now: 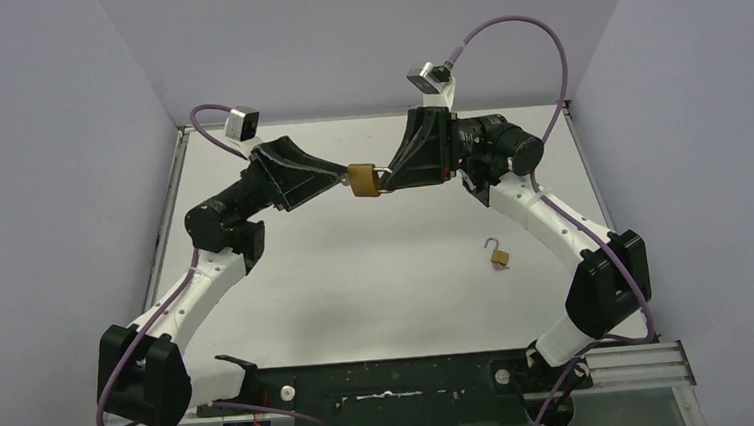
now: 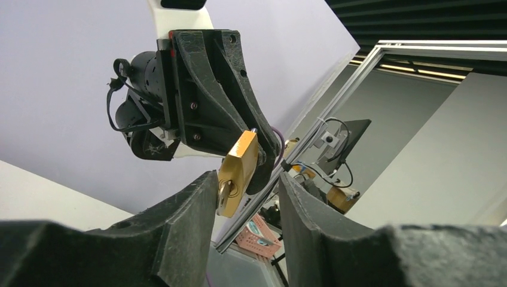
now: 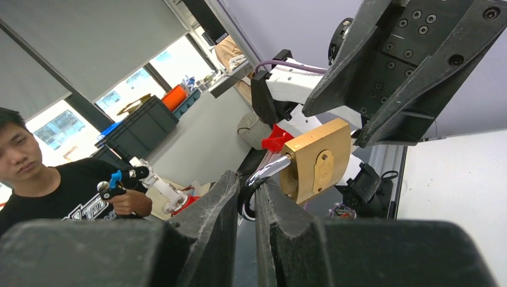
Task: Lock with the key
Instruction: Lock the lock, then place the lock at the center of the board, then place the key at the center of the board, then pick up the lock from the center of the board.
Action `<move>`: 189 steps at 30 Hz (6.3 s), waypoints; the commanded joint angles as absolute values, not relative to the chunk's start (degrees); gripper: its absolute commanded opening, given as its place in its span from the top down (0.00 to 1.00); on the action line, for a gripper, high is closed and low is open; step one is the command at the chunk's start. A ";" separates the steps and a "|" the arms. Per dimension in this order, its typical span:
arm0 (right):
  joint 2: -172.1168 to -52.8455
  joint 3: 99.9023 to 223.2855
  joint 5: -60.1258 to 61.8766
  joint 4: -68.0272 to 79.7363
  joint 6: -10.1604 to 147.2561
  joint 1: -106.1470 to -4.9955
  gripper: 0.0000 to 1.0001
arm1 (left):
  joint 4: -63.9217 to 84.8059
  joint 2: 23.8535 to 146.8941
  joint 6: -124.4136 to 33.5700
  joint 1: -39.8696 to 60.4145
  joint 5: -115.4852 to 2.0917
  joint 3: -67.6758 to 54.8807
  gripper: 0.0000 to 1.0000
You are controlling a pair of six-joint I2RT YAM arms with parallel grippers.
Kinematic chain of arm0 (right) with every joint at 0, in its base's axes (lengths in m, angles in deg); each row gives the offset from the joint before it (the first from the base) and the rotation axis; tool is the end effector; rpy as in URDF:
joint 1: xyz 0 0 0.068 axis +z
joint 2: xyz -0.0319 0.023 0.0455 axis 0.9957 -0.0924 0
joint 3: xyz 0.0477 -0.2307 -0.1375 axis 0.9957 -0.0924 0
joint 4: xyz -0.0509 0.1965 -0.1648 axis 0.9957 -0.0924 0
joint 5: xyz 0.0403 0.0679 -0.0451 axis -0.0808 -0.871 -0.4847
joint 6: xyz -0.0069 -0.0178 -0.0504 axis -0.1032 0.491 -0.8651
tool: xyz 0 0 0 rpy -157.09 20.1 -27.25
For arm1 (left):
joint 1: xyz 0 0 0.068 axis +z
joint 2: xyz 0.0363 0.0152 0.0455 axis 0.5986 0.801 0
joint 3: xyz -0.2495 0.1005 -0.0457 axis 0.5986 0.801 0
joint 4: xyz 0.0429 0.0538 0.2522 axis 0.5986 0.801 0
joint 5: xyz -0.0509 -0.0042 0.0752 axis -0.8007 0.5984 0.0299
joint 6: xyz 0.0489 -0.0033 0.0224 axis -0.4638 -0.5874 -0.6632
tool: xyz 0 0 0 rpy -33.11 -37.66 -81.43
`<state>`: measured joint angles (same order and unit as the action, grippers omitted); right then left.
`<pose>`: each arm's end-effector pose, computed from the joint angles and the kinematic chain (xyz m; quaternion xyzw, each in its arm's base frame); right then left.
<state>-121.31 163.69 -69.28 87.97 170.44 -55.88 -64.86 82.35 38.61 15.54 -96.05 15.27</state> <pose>0.2464 0.1753 0.4608 -0.3840 0.5037 0.7544 0.1724 0.2190 -0.1133 0.4104 0.1432 0.4491 -0.8070 0.3557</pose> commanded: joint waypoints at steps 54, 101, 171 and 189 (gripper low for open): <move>-118.85 164.78 -64.68 91.92 171.77 -58.20 1.00 | -67.52 78.45 36.39 17.51 -96.98 17.80 1.00; -163.52 214.12 -22.34 -34.02 87.85 -56.30 1.00 | 51.67 118.13 -32.81 13.74 -51.11 -29.15 1.00; -161.45 209.47 -20.75 -25.92 96.04 -63.68 0.41 | 55.66 135.50 -30.58 12.08 -41.92 -51.12 0.35; -138.76 189.73 5.38 -31.50 78.42 -75.89 0.01 | 39.17 103.17 -33.36 15.25 -45.68 -16.33 0.15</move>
